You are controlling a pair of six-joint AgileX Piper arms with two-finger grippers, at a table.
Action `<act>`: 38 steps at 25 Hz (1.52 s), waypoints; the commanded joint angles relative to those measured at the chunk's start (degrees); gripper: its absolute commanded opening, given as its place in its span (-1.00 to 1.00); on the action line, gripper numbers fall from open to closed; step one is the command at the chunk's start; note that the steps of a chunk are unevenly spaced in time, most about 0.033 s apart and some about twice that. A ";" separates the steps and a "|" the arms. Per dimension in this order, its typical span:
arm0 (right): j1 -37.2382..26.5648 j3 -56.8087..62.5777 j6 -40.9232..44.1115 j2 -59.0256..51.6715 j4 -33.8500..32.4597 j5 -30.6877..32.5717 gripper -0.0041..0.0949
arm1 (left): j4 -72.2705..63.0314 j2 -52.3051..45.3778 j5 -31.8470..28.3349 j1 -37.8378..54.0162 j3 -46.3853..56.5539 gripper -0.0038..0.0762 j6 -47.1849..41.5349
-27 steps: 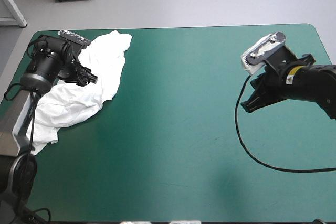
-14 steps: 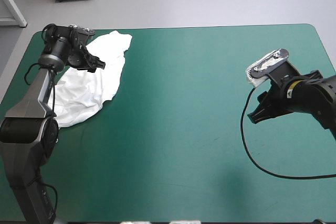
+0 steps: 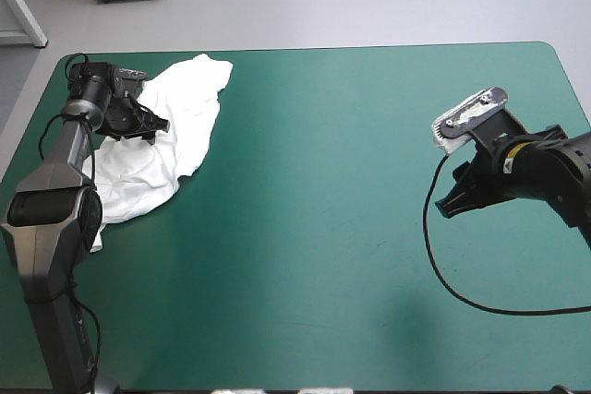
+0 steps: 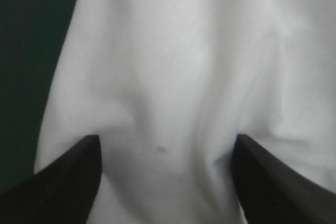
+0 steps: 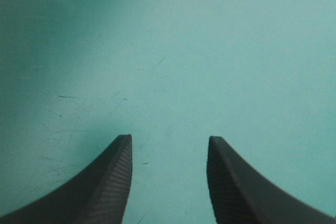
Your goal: Fold the cloth
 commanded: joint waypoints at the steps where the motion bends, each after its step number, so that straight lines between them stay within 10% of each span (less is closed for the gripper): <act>1: 0.05 -1.40 0.04 -1.33 -1.10 -2.61 -0.03 | -4.89 -2.80 0.49 0.43 -1.82 0.28 2.32; 10: 0.05 -1.40 0.14 -1.47 -1.10 -2.34 -0.05 | -10.86 -1.17 5.23 0.43 -1.82 -0.92 4.42; 38: 0.05 -1.40 0.05 -2.42 -1.65 -2.23 -0.08 | -24.10 -5.76 9.91 -42.86 -3.07 -0.93 10.29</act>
